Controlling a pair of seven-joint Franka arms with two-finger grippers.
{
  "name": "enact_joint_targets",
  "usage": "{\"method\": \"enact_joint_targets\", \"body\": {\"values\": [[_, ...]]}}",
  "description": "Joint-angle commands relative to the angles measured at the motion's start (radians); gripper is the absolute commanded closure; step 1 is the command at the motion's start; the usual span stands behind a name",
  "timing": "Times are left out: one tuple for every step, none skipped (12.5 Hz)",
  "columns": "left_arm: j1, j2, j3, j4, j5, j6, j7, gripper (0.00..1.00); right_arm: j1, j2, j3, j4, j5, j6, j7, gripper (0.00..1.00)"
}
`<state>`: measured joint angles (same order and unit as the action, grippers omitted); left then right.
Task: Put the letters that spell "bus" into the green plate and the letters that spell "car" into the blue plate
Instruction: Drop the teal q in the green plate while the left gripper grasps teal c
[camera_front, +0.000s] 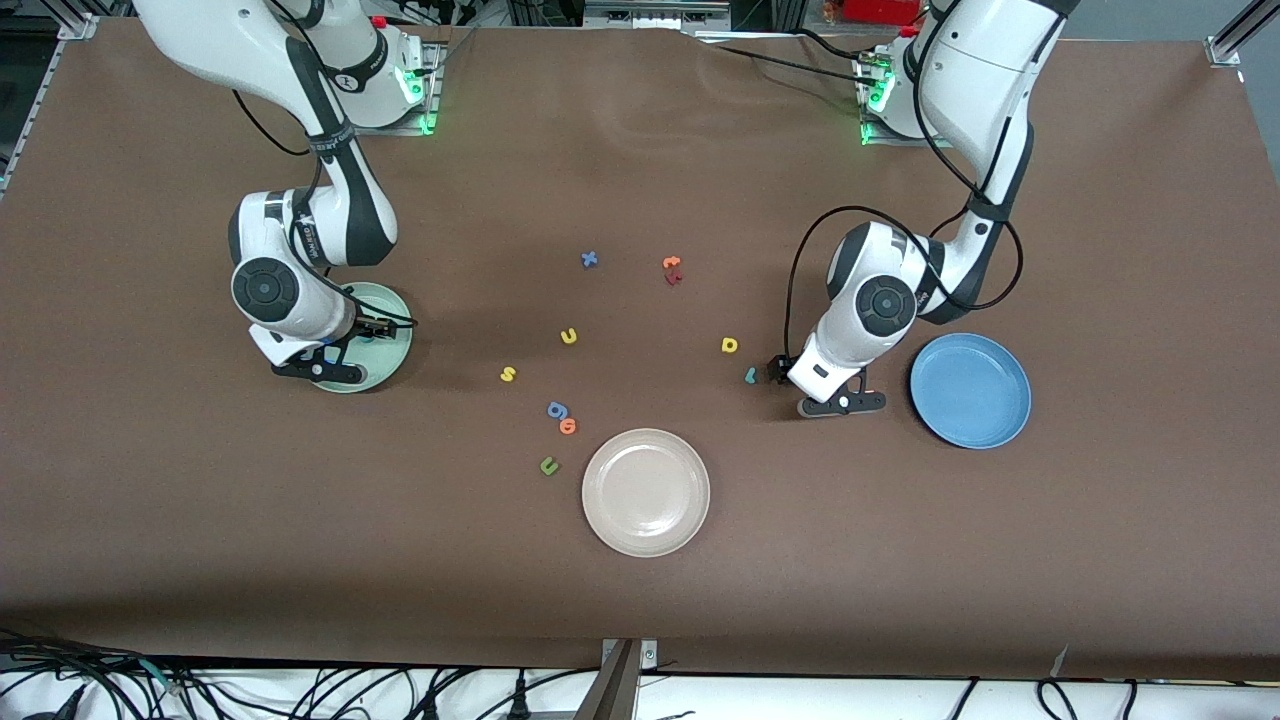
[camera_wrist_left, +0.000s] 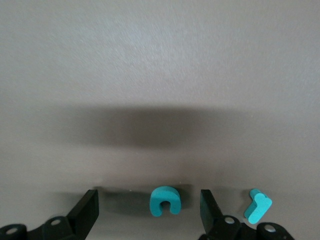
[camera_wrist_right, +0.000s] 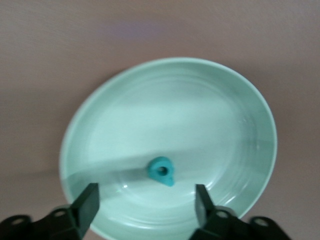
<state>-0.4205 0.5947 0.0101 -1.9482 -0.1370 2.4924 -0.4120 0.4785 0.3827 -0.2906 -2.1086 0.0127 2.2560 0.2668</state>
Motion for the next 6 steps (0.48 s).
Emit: {"method": "enact_joint_targets", "body": {"values": [[-0.029,0.008,0.011,-0.008,-0.032,0.017,-0.004,0.23,0.002,-0.039,0.082,0.074,0.018,-0.075,0.107,0.09],[-0.032,0.011,0.011,-0.008,-0.027,0.017,-0.004,0.28,0.005,-0.03,0.12,0.109,0.018,-0.081,0.189,0.12],[-0.04,0.017,0.011,-0.008,-0.021,0.017,-0.004,0.35,0.003,-0.012,0.161,0.14,0.018,-0.075,0.265,0.16],[-0.041,0.019,0.011,-0.008,-0.019,0.017,-0.002,0.43,0.005,0.02,0.194,0.185,0.02,-0.07,0.329,0.24],[-0.041,0.019,0.011,-0.008,-0.019,0.017,-0.001,0.53,0.008,0.054,0.221,0.232,0.018,-0.069,0.391,0.31],[-0.043,0.019,0.011,-0.008,-0.019,0.017,0.001,0.58,0.009,0.092,0.24,0.277,0.018,-0.067,0.447,0.38]]}}
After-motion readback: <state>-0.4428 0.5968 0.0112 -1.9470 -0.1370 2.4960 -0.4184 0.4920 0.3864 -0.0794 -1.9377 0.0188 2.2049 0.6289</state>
